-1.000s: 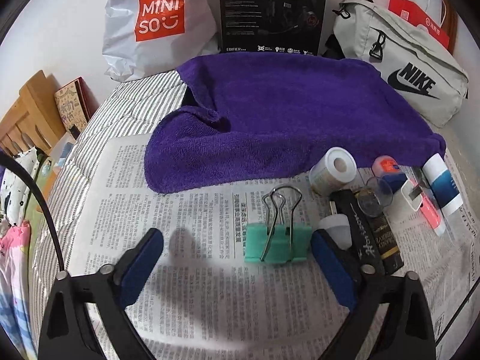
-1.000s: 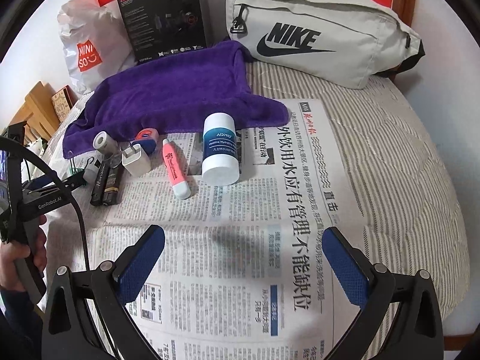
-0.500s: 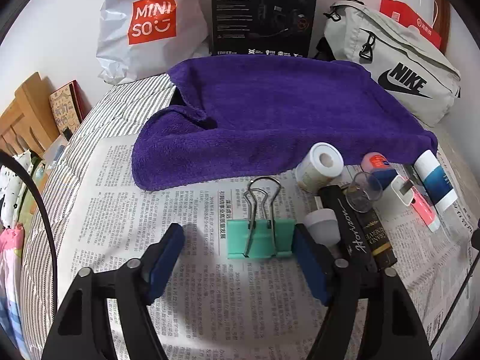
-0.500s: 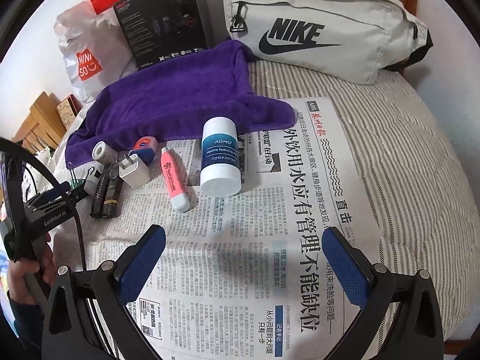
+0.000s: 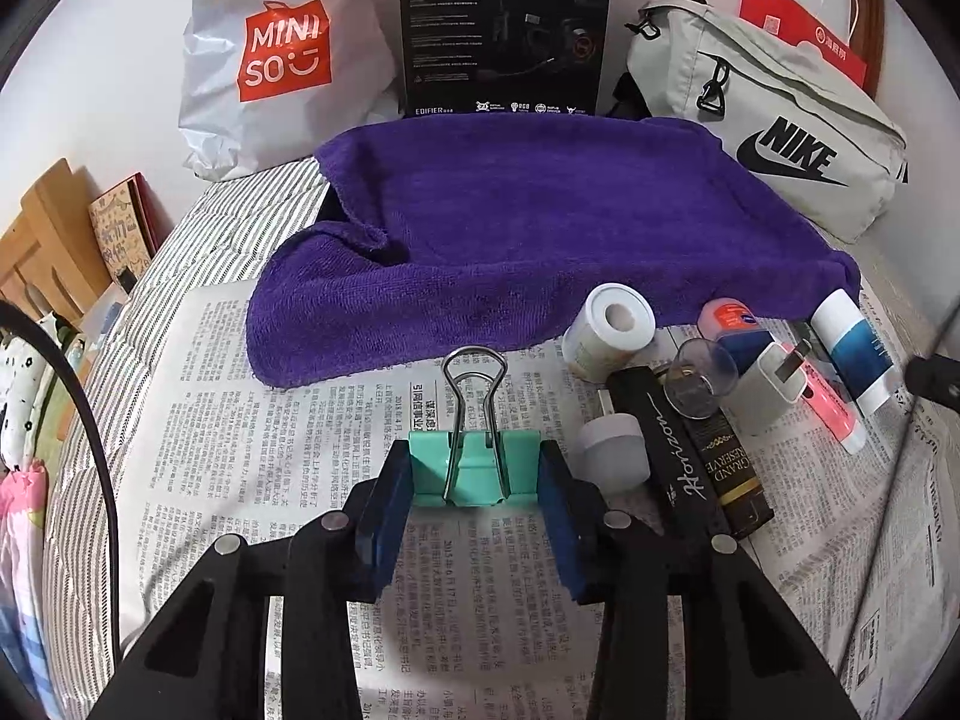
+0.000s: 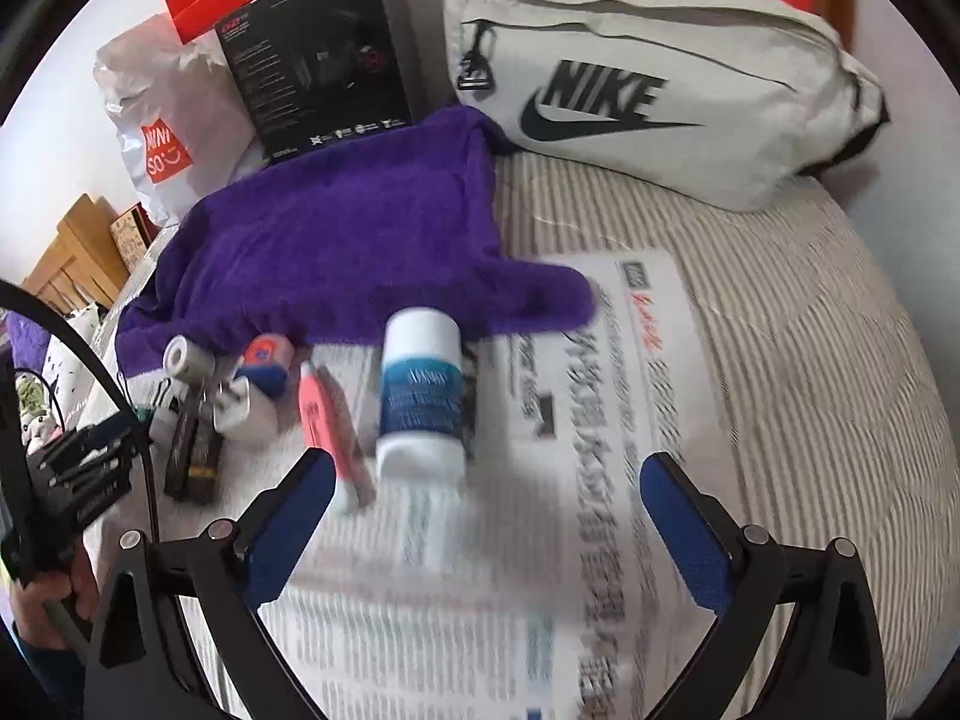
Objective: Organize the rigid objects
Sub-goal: 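Grasp the mint-green binder clip with the left tool while the right tool grasps the white ADMD jar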
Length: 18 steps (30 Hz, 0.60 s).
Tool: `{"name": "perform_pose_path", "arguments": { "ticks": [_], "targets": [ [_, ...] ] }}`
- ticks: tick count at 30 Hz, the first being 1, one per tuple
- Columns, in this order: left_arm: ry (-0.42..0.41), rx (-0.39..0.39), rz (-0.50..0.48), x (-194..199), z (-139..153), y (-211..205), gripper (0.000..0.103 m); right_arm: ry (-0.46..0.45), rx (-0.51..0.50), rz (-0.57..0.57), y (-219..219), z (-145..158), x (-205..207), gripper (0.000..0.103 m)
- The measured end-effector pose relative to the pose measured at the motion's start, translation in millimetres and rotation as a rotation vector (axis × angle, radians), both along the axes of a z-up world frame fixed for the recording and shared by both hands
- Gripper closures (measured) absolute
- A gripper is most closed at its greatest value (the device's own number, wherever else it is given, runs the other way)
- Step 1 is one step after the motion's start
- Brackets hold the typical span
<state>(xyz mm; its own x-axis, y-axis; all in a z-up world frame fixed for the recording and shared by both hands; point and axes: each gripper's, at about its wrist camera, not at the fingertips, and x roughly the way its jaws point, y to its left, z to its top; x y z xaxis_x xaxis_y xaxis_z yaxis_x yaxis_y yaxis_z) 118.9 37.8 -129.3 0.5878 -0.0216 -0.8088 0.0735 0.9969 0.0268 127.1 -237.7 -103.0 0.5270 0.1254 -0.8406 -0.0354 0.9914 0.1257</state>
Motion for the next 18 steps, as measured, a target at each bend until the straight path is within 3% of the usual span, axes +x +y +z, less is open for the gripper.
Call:
{"name": "perform_pose_path", "arguments": {
  "ticks": [8,12,15,17,18],
  "targets": [
    [0.006,-0.005,-0.003,1,0,1,0.064,0.053,-0.043,0.048,24,-22,29,0.036],
    [0.009,-0.011,-0.003,1,0,2,0.064,0.049,-0.061,0.038,25,-26,35,0.038],
    [0.007,-0.015,-0.005,1,0,3,0.064,0.044,-0.091,0.045,29,-27,38,0.050],
    [0.007,-0.018,-0.006,1,0,3,0.064,0.049,-0.079,0.069,30,-26,39,0.067],
    [0.007,-0.017,-0.011,1,1,3,0.064,0.056,-0.075,0.075,31,-25,38,0.067]
  ]
}}
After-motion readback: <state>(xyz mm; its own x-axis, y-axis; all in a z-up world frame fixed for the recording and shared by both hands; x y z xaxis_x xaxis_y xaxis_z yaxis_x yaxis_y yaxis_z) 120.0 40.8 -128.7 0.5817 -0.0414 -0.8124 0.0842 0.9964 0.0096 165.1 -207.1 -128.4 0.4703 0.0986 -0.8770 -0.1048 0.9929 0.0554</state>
